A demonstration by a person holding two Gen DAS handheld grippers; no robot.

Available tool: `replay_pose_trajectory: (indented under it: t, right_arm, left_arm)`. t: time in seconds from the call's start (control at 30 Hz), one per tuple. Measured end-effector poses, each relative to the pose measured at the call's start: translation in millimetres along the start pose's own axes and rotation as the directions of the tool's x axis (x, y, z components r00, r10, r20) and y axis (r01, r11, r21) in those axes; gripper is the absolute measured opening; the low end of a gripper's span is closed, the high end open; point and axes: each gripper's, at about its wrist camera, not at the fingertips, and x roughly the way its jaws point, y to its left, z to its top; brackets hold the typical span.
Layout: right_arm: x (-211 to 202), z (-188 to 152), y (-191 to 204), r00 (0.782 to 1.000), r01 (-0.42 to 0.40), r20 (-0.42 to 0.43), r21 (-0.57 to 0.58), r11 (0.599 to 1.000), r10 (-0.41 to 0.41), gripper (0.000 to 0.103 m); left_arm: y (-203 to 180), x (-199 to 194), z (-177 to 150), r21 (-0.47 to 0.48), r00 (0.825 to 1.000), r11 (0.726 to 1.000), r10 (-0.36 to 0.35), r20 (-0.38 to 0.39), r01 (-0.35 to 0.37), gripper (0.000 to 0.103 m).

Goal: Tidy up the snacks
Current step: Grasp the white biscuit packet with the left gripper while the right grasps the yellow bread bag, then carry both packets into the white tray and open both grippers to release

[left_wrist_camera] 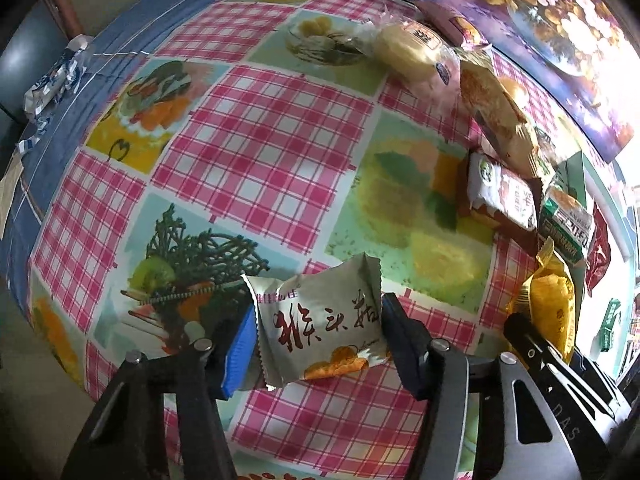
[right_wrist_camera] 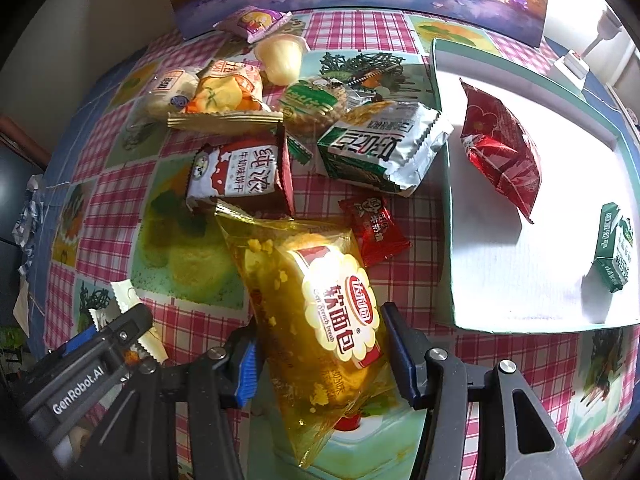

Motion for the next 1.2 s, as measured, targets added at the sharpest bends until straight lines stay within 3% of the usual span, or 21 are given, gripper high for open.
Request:
replay_pose_trajectory:
  t: [0.6, 0.73, 0.87, 1.2]
  right_arm:
    - [-54.5, -0.7, 7.7, 0.983, -0.056, 0.175, -0.026, 0.998, 0.059, 0.051]
    - [-65.2, 5.0, -8.4, 0.973, -0.085, 0.217, 0.042, 0.995, 0.074, 0.051]
    - [-70.8, 12.5, -38.2, 0.968, -0.065, 0.25, 0.143, 0.988, 0.028, 0.051]
    - [-61.5, 19.2, -133.5, 0.971, -0.033, 0.226, 0.424, 0.905, -0.071, 0.051]
  left_arm:
    - [14.8, -67.1, 3.1, -0.01, 0.992, 1.0, -0.007, 0.126, 0.009, 0.06]
    - [-0.3, -81.1, -0.5, 0.01, 0.987, 1.0, -0.023, 0.16, 0.022, 0.06]
    - [-25.7, -88.5, 2.0, 0.062, 0.982, 0.996, -0.067, 0.174, 0.057, 0.06]
    - [-95.1, -104.3, 4.9, 0.205, 0.977, 0.975, -0.122, 0.174, 0.086, 0.06]
